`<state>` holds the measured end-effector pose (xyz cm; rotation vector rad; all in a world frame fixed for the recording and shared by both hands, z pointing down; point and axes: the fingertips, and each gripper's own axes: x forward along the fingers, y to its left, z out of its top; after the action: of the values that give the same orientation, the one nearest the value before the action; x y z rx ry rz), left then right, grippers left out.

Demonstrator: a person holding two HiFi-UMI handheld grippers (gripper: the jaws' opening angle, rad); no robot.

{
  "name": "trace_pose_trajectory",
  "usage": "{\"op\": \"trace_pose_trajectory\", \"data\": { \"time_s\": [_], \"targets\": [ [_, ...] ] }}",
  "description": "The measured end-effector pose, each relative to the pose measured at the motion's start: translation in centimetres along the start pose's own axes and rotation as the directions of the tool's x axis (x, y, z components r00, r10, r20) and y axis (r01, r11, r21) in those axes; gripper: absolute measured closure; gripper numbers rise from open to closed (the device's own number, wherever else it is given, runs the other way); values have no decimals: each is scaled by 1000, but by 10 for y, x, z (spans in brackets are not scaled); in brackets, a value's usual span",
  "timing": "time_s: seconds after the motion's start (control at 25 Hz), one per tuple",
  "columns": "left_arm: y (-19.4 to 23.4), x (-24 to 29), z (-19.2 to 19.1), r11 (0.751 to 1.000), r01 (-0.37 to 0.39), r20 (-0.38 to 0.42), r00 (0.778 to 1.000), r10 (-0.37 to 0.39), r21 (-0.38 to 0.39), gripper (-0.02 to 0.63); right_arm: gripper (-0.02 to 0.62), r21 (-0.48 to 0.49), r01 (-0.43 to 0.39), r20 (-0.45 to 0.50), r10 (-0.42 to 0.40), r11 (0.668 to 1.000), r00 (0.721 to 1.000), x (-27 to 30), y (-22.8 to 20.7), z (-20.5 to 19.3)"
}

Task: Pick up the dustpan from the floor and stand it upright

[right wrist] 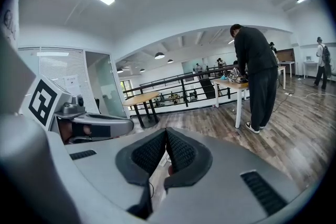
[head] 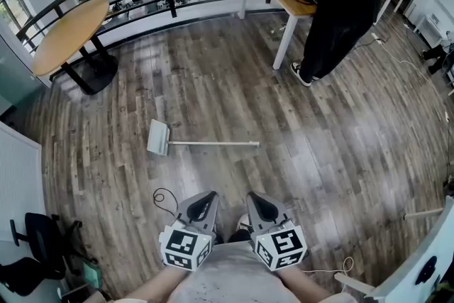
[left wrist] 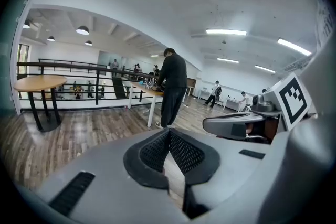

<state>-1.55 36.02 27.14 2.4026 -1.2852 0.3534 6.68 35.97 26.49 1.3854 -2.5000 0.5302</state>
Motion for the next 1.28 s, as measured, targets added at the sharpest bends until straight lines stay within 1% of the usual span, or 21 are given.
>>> {"op": "trace_pose_trajectory", "data": {
  "time_s": [0.24,0.6,0.8,1.0,1.28],
  "targets": [
    [17,-4,-4,1000,0,-4,1000,0,-12,584,571,-16,20,17,-20,1000,1000,3,6,-1],
    [59,-26,-12,999,30,-20,999,-31,-24,584,571,24,72,9,-72,997,997,32,27,-5],
    [82,-39,-18,999,48,-35,998,-48,1,583,571,15,111,19,-111,994,994,42,46,3],
    [93,-40,-15,997,69,-26,997,-70,-24,583,571,-1,105,10,-105,994,994,55,58,7],
    [106,-14,-4,997,67,-21,997,-68,-31,583,571,-1,87,1,-87,996,996,79,42,13]
  ]
}}
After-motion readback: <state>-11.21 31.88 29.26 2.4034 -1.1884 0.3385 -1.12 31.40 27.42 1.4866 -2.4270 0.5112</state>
